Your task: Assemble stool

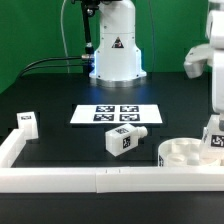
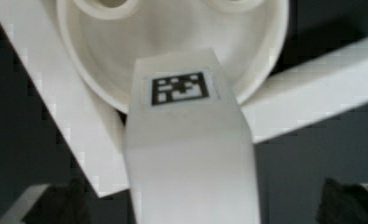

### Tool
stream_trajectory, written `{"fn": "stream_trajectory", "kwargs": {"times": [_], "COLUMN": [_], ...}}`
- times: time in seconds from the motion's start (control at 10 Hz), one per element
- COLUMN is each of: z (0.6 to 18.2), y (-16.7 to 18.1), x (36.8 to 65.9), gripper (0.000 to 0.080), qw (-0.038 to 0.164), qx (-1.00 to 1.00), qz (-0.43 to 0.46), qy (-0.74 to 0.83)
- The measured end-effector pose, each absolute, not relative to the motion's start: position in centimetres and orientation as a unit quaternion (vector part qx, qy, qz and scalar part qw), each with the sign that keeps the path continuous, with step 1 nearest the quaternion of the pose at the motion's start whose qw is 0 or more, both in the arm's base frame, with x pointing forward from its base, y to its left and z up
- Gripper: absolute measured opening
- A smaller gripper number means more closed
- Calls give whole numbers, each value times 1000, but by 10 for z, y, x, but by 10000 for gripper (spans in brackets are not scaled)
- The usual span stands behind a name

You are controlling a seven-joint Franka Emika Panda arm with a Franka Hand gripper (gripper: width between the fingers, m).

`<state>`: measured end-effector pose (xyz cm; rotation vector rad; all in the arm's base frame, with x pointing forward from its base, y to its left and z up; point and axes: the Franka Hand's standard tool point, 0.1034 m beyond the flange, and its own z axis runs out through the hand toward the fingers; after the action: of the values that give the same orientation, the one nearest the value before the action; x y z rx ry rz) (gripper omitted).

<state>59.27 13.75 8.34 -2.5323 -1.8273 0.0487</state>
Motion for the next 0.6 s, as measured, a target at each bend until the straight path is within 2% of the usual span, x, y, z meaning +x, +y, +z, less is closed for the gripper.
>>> {"fn": "stream_trajectory", "kwargs": {"times": [0.2,0.5,0.6], "z": [77,73,73], "y": [130,124,123], "x": [592,595,595], "gripper": [649,649,527], "qw": [6,2,2], "qx": [-774,-785,-790], "qz": [21,18,18], "qy": [-633,-619,-613]}}
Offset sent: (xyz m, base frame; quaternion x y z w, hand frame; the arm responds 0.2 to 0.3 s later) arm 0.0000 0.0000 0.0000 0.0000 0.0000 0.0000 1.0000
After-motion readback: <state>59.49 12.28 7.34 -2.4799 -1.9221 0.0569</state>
